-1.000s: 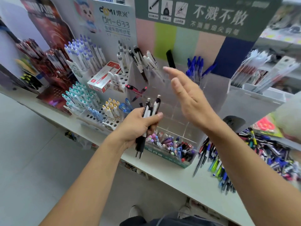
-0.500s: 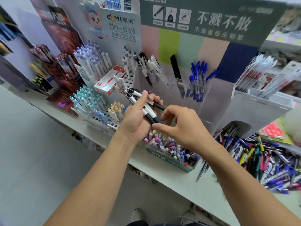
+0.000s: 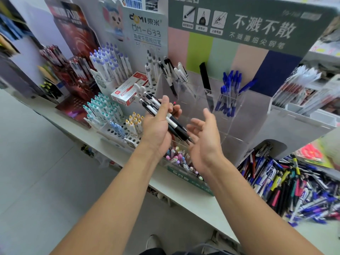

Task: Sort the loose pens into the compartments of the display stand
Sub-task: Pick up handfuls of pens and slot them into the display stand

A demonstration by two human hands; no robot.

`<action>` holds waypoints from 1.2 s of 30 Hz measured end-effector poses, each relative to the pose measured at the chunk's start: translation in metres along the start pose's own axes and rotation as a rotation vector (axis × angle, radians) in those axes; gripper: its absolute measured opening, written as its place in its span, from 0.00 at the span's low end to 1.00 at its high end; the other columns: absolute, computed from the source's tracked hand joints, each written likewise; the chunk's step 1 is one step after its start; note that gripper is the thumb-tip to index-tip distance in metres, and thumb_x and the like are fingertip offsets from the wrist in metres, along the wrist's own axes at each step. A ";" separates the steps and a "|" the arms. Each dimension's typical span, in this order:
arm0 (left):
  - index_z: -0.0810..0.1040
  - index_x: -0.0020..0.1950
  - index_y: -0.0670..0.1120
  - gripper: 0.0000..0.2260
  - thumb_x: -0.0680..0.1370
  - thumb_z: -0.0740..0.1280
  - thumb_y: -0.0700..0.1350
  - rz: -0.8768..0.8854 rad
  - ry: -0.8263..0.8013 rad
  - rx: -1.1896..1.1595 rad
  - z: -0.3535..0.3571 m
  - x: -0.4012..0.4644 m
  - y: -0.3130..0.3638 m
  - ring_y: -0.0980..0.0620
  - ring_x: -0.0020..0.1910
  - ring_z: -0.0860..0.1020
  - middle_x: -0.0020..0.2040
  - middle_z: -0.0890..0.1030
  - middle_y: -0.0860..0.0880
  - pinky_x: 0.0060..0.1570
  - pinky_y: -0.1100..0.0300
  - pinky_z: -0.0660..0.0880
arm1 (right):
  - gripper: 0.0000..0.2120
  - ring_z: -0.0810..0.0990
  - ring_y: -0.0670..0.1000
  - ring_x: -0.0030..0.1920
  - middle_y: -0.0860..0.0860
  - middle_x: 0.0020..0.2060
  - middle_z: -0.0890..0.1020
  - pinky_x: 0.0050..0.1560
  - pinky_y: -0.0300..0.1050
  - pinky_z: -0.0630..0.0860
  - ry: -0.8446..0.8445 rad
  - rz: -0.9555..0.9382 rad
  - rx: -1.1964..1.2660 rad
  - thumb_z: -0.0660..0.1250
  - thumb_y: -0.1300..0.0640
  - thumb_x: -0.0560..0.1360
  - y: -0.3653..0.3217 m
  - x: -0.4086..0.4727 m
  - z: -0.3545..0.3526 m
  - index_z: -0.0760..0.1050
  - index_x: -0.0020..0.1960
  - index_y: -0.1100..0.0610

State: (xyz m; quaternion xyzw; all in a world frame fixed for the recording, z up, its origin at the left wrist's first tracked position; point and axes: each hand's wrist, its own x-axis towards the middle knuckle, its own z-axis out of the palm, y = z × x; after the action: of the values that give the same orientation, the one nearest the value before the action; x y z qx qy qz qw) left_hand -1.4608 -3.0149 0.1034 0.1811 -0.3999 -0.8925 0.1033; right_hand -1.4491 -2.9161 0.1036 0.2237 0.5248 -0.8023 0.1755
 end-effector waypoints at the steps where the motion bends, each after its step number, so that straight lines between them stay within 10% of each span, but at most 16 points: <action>1: 0.74 0.40 0.43 0.12 0.83 0.65 0.45 0.001 0.002 0.027 0.000 -0.002 -0.003 0.54 0.36 0.79 0.33 0.77 0.51 0.51 0.57 0.80 | 0.24 0.76 0.51 0.62 0.52 0.60 0.78 0.61 0.50 0.70 0.066 -0.011 0.082 0.58 0.37 0.81 -0.002 0.001 0.004 0.76 0.62 0.56; 6: 0.73 0.40 0.43 0.14 0.83 0.64 0.48 -0.096 -0.022 0.038 0.000 -0.006 -0.023 0.52 0.33 0.76 0.33 0.76 0.50 0.43 0.56 0.79 | 0.24 0.73 0.52 0.68 0.53 0.66 0.75 0.69 0.49 0.70 0.047 -0.141 0.210 0.59 0.39 0.81 -0.013 0.001 0.018 0.71 0.69 0.54; 11: 0.71 0.42 0.45 0.10 0.81 0.69 0.44 0.083 -0.234 0.670 -0.027 0.002 -0.006 0.55 0.24 0.69 0.27 0.72 0.54 0.25 0.60 0.69 | 0.20 0.76 0.42 0.42 0.46 0.44 0.80 0.44 0.40 0.74 -0.070 -0.749 -0.725 0.72 0.39 0.73 -0.037 0.008 -0.008 0.80 0.58 0.52; 15: 0.74 0.34 0.48 0.13 0.76 0.72 0.37 0.241 -0.365 1.087 -0.030 0.005 0.006 0.61 0.22 0.68 0.24 0.74 0.58 0.25 0.67 0.63 | 0.22 0.68 0.44 0.29 0.46 0.27 0.74 0.32 0.44 0.66 -0.345 -0.711 -1.053 0.77 0.40 0.70 -0.054 0.016 0.007 0.79 0.39 0.60; 22: 0.74 0.45 0.45 0.06 0.80 0.66 0.36 0.168 -0.428 0.965 -0.022 0.018 0.006 0.57 0.26 0.73 0.31 0.76 0.50 0.28 0.63 0.69 | 0.15 0.74 0.49 0.31 0.61 0.33 0.81 0.34 0.46 0.71 -0.284 -0.617 -1.110 0.73 0.54 0.73 -0.065 0.048 0.035 0.77 0.41 0.66; 30: 0.73 0.61 0.42 0.11 0.80 0.69 0.37 0.105 -0.437 0.791 -0.035 0.062 0.025 0.51 0.45 0.79 0.48 0.78 0.46 0.50 0.55 0.78 | 0.09 0.73 0.45 0.29 0.49 0.32 0.77 0.30 0.39 0.71 -0.194 -0.935 -1.031 0.68 0.58 0.78 -0.142 0.057 0.085 0.78 0.44 0.64; 36: 0.76 0.59 0.46 0.08 0.80 0.69 0.41 0.122 -0.255 0.861 -0.066 0.070 0.029 0.47 0.50 0.81 0.49 0.80 0.47 0.45 0.60 0.81 | 0.09 0.73 0.38 0.32 0.44 0.37 0.76 0.34 0.32 0.71 -0.115 -1.132 -1.197 0.68 0.57 0.79 -0.155 0.095 0.122 0.71 0.41 0.51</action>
State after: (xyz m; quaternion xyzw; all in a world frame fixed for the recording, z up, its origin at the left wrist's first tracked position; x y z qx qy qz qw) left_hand -1.4965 -3.1017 0.0681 0.0724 -0.7540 -0.6525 0.0211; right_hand -1.6302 -2.9728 0.2129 -0.2474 0.8870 -0.3643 -0.1393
